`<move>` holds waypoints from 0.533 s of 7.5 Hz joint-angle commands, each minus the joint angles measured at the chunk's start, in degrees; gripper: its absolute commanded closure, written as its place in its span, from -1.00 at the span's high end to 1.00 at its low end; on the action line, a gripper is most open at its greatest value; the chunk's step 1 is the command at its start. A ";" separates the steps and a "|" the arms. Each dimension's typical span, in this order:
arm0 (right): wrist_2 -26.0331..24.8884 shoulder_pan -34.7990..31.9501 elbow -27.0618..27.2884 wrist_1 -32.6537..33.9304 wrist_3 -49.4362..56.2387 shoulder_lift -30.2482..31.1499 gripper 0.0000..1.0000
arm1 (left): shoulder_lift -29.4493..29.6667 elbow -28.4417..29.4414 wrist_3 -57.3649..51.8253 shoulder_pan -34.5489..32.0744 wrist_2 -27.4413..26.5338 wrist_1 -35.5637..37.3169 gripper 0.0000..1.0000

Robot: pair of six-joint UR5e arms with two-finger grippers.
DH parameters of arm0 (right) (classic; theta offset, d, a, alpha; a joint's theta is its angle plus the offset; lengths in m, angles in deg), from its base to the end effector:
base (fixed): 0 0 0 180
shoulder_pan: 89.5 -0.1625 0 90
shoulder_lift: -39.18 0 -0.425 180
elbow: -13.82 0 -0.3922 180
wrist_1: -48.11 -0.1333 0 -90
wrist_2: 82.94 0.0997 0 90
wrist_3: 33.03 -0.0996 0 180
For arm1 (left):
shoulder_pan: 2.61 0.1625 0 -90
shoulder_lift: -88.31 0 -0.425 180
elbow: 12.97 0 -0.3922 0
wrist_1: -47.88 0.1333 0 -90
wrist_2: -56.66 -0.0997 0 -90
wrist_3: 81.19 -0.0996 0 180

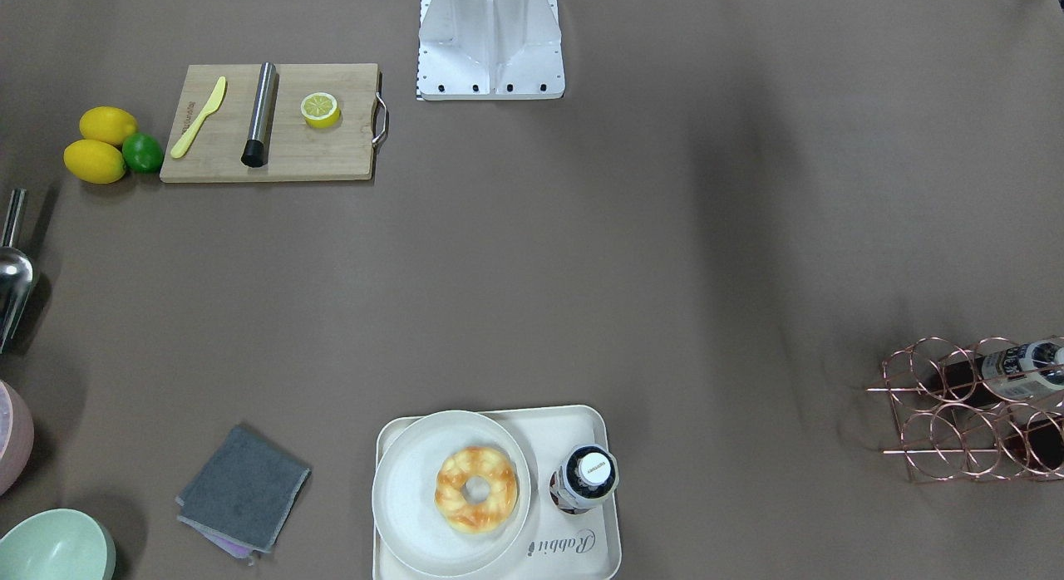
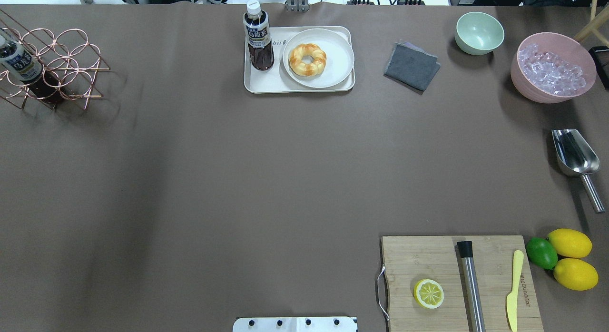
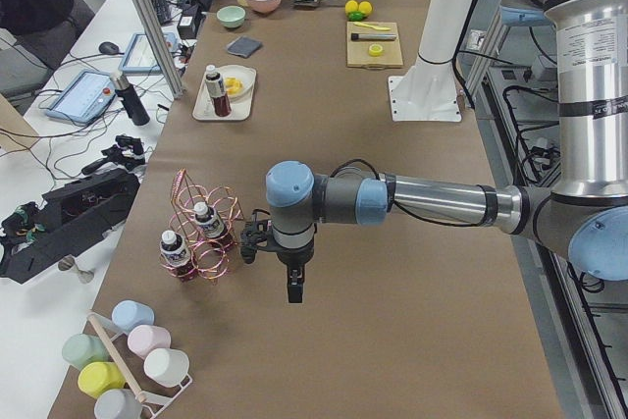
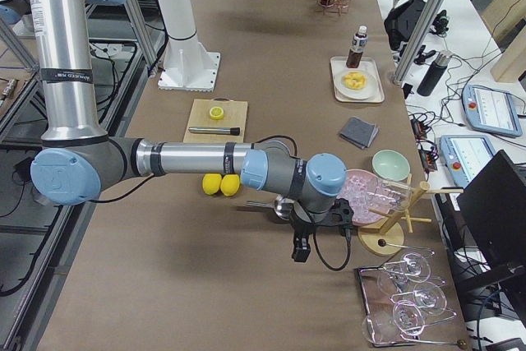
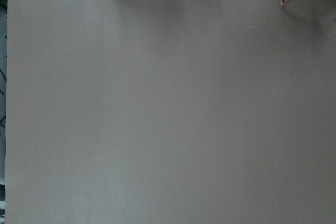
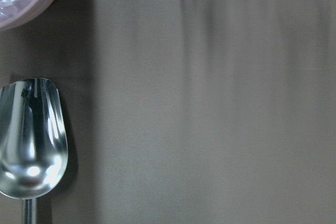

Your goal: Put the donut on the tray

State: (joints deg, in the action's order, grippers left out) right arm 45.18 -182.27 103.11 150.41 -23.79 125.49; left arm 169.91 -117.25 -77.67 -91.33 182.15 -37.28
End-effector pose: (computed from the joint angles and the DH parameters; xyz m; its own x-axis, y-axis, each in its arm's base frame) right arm 0.0961 -0.5007 0.6597 0.7785 -0.0222 0.6273 0.0783 0.9950 -0.0620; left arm -0.0659 -0.4308 0.6220 0.8136 -0.0327 -0.5805 0.0277 0.9995 -0.0175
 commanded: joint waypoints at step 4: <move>2.75 0.13 0.00 -0.09 -0.36 -0.53 1.00 | -0.21 0.31 0.00 -0.05 -0.08 0.09 0.96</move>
State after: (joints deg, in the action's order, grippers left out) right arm 47.70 -182.24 103.04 150.34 -24.04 124.98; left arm 169.76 -116.96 -77.67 -91.38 182.08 -37.25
